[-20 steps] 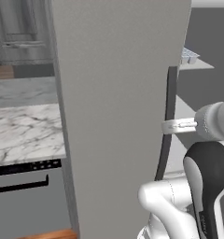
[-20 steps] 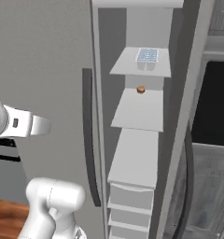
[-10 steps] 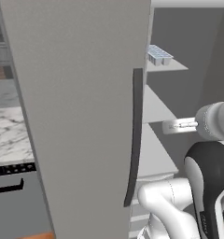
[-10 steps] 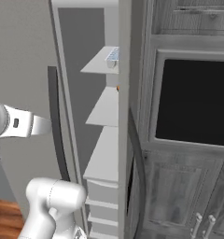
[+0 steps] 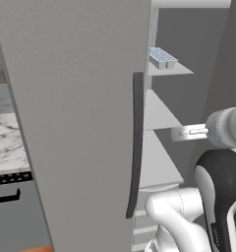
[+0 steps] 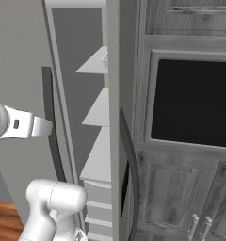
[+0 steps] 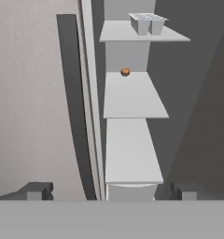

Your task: Open the freezer door, pick up the ice cube tray from the freezer, and place it on the dining counter.

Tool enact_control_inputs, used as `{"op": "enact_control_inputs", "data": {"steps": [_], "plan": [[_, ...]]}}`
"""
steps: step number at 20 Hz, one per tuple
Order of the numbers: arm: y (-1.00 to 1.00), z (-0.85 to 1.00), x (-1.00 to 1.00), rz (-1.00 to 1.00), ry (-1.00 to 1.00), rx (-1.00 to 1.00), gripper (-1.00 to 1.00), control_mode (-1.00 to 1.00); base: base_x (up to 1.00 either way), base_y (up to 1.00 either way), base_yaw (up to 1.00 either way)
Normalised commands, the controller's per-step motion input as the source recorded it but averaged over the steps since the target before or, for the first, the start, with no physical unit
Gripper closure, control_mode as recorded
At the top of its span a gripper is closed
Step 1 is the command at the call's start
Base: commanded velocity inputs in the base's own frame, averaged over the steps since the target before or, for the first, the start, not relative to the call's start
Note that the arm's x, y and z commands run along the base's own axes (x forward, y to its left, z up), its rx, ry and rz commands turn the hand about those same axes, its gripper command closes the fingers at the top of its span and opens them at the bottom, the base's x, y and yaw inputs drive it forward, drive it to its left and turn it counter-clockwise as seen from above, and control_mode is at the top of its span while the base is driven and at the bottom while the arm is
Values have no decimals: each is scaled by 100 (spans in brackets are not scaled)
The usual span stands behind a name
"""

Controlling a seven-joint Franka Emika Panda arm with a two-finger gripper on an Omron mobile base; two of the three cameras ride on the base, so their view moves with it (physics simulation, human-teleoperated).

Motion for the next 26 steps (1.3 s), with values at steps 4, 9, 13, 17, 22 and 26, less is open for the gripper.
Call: {"op": "enact_control_inputs", "data": {"steps": [4, 9, 13, 17, 22, 26], "plan": [[0, 0, 0, 0, 0, 0, -100, 100, 8, -42, -8], [0, 0, 0, 0, 0, 0, -100, 100, 7, -45, -19], [0, 0, 0, 0, 0, 0, -100, 100, 19, -37, -28], [0, 0, 0, 0, 0, 0, -100, 100, 23, -41, -29], [0, 0, 0, 0, 0, 0, -100, 100, 22, -54, -28], [0, 0, 0, 0, 0, 0, -100, 100, 22, -56, -27]]}}
